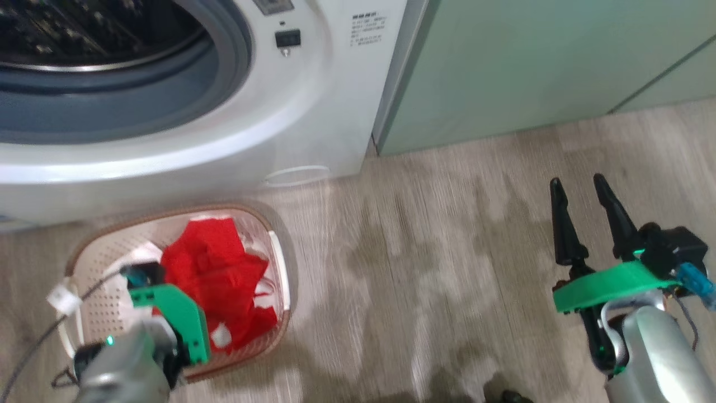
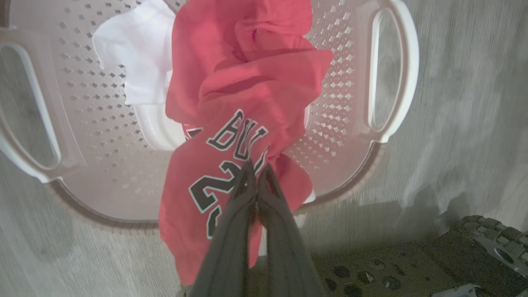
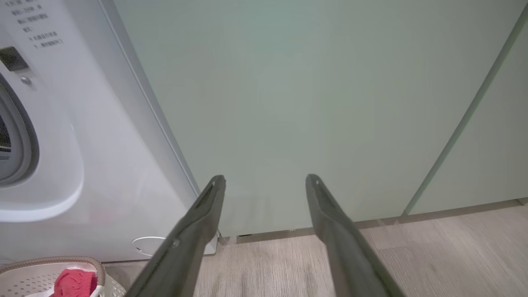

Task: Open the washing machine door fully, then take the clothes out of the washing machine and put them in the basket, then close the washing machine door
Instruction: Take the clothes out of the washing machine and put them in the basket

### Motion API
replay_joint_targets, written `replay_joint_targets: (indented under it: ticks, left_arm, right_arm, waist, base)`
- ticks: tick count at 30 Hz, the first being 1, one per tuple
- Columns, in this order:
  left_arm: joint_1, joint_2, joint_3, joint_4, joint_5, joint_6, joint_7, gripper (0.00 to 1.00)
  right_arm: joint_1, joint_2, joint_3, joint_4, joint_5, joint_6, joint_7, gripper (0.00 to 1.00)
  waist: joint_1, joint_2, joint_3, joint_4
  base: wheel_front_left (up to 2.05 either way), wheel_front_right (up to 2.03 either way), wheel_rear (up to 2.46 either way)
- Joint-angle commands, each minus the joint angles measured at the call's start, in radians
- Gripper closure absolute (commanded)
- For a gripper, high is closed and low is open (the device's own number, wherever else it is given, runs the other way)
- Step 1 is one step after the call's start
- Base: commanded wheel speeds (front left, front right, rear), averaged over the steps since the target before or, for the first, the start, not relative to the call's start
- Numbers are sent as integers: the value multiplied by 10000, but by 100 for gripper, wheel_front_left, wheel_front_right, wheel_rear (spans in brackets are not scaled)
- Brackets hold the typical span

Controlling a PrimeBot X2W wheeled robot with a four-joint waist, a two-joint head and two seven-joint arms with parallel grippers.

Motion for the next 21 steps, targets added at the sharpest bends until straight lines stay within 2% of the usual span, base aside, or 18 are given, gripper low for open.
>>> replay_joint_targets:
  ticks: [1, 5, 10, 11, 12, 13, 14, 15, 21]
  left_arm:
    - [-360, 400, 342, -128, -50, 129, -161, 100]
    - [-674, 444, 436, -128, -138, 384, -423, 100]
    - [-807, 423, 422, -127, -174, 455, -432, 100]
    - [-807, 412, 427, -127, -196, 446, -450, 95]
    - [-803, 402, 458, -127, -239, 430, -543, 73]
    - [-780, 387, 487, -127, -280, 405, -662, 57]
    - [-742, 362, 522, -127, -330, 369, -774, 5]
    - [-704, 340, 557, -127, -377, 343, -916, 0]
    - [-706, 233, 586, -130, -434, 107, -2271, 0]
  right_arm:
    - [-151, -196, 173, -318, 40, -4, -107, 0]
    - [-332, -258, 124, -384, 25, -4, -107, 0]
    - [-444, -320, 152, -397, 5, -4, -107, 0]
    - [-456, -327, 150, -399, -1, -4, -107, 0]
    - [-470, -335, 144, -390, -6, -4, -107, 0]
    - [-478, -334, 144, -381, -18, -4, -107, 0]
    - [-472, -338, 141, -373, -30, -4, -107, 0]
    - [-461, -338, 135, -367, -36, -4, -107, 0]
    - [-327, -329, 153, -283, -58, -4, -107, 0]
  waist:
    - [0, 0, 404, -68]
    - [0, 0, 814, -55]
    - [0, 0, 958, -11]
    - [0, 0, 954, 3]
    - [0, 0, 938, 23]
    - [0, 0, 901, 44]
    - [0, 0, 849, 78]
    - [0, 0, 795, 110]
    - [0, 0, 216, 351]
  base:
    - [0, 0, 0]
    - [0, 0, 0]
    - [0, 0, 0]
    - [0, 0, 0]
    - [0, 0, 0]
    - [0, 0, 0]
    - [0, 0, 0]
    - [0, 0, 0]
    - [0, 0, 0]
